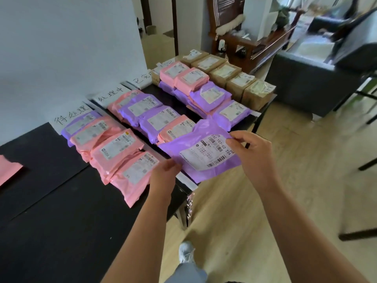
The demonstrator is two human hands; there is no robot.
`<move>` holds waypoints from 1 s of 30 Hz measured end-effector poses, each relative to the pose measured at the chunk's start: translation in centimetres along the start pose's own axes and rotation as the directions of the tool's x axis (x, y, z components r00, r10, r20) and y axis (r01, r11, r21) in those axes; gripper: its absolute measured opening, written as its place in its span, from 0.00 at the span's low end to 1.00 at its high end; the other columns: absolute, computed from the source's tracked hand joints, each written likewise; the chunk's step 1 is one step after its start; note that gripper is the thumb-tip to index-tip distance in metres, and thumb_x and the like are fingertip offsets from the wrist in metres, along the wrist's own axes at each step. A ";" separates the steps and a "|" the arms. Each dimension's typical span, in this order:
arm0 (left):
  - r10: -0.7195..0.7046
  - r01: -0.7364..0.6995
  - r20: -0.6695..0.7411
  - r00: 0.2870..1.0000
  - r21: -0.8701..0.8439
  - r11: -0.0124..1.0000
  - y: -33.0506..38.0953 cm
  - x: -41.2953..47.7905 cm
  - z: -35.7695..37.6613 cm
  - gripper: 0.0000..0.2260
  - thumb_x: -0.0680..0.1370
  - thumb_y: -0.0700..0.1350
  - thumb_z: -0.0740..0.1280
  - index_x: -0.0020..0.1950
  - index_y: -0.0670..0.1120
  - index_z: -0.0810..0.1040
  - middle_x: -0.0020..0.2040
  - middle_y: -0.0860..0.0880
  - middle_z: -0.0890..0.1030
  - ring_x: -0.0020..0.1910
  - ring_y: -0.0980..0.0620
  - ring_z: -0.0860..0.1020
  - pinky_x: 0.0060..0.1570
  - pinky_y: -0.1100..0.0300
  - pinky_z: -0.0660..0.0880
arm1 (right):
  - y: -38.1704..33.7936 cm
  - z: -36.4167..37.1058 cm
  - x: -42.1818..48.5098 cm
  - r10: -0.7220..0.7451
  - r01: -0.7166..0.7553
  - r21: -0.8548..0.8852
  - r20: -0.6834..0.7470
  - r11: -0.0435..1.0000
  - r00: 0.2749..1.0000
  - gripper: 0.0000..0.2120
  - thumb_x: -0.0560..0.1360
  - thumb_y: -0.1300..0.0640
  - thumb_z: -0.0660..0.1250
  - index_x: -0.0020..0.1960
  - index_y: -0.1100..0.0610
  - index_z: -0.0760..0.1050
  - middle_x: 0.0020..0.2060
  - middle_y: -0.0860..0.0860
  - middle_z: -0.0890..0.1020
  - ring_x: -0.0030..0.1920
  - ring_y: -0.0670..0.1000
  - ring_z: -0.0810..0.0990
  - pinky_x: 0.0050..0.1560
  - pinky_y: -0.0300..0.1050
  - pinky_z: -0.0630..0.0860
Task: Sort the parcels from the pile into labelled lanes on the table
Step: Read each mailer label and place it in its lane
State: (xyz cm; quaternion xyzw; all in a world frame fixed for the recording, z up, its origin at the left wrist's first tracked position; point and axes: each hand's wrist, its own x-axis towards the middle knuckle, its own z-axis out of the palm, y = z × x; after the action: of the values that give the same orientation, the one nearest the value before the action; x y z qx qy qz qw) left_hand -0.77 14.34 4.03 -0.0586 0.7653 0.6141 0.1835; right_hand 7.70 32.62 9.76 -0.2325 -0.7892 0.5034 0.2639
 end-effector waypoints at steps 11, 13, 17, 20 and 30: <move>-0.043 0.044 0.057 0.997 -0.019 0.999 4.5 10.3 4.8 0.03 0.76 0.41 0.73 0.42 0.47 0.82 0.40 0.50 0.81 0.40 0.51 0.77 0.41 0.63 0.71 | 4.2 1.0 10.8 0.183 -0.194 -0.034 -0.198 0.981 0.963 0.03 0.77 0.59 0.70 0.49 0.56 0.83 0.42 0.49 0.85 0.41 0.44 0.82 0.36 0.39 0.77; -0.049 0.049 0.054 0.997 -0.010 0.999 5.1 11.7 5.7 0.05 0.75 0.41 0.73 0.40 0.48 0.82 0.38 0.51 0.81 0.39 0.53 0.76 0.41 0.63 0.71 | 5.7 1.1 12.4 0.201 -0.220 -0.067 -0.213 0.973 0.956 0.03 0.77 0.58 0.70 0.47 0.55 0.83 0.41 0.50 0.84 0.42 0.48 0.82 0.40 0.43 0.76; -0.054 0.056 0.073 0.996 -0.020 0.998 6.1 14.0 8.2 0.03 0.76 0.39 0.72 0.42 0.45 0.83 0.37 0.50 0.81 0.37 0.53 0.76 0.39 0.65 0.71 | 8.9 1.1 16.2 0.261 -0.292 -0.113 -0.226 0.950 0.938 0.05 0.78 0.54 0.69 0.50 0.54 0.83 0.47 0.52 0.83 0.47 0.51 0.82 0.45 0.49 0.80; -0.042 0.042 0.057 0.997 0.008 0.999 6.9 16.3 10.5 0.04 0.75 0.40 0.73 0.42 0.47 0.83 0.38 0.50 0.83 0.37 0.52 0.78 0.44 0.59 0.76 | 10.4 0.7 19.7 0.267 -0.304 -0.160 -0.214 0.939 0.939 0.05 0.79 0.54 0.68 0.49 0.52 0.82 0.46 0.51 0.82 0.45 0.48 0.81 0.39 0.40 0.75; -0.011 0.022 -0.205 0.979 0.050 0.998 10.5 24.0 20.5 0.06 0.74 0.42 0.74 0.44 0.45 0.78 0.36 0.49 0.81 0.37 0.48 0.79 0.43 0.53 0.76 | 15.3 0.1 35.1 0.282 -0.280 -0.249 -0.027 0.927 0.959 0.06 0.78 0.56 0.66 0.51 0.46 0.77 0.40 0.38 0.79 0.49 0.50 0.81 0.56 0.57 0.78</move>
State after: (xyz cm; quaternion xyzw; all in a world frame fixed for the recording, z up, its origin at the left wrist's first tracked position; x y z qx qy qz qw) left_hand -22.07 39.77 1.57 -0.1229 0.7954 0.5831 0.1103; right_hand -17.20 60.63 2.14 -0.3722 -0.8062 0.4333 0.1541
